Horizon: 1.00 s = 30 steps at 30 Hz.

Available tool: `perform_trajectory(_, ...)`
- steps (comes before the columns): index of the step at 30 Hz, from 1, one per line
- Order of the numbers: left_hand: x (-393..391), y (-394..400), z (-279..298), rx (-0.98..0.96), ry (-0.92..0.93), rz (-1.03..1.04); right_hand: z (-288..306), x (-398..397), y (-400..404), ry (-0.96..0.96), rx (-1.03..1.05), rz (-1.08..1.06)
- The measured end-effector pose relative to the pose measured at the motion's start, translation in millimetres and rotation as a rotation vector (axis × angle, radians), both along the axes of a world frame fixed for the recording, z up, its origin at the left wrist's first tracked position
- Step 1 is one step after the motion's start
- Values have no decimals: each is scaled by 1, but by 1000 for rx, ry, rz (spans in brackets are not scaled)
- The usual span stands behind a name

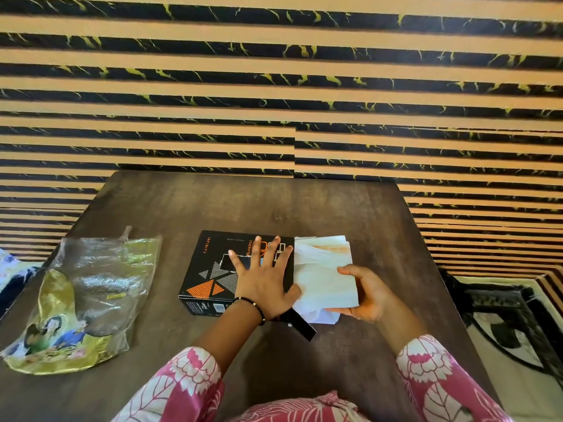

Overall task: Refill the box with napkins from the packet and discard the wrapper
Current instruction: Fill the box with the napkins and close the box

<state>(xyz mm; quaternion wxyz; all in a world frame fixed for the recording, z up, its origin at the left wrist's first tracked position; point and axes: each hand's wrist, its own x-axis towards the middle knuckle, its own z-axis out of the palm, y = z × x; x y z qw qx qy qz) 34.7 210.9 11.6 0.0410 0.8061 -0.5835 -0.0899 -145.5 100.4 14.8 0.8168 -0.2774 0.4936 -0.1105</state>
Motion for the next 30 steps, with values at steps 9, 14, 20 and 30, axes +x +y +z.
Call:
perform_trajectory(9, 0, 1, 2, 14, -8, -7, -3, -7, -8, 99, -109, 35)
perform_trajectory(14, 0, 0, 3, 21, -2, -4, -18, -17, 8, -102, 6, -182)
perform_trajectory(20, 1, 3, 0, 14, 11, -8, -15, -23, 13, -153, 10, -323)
perform_trajectory(30, -37, 1, 37, -378, 1241, 188, 54, -22, 36, -240, -222, -598)
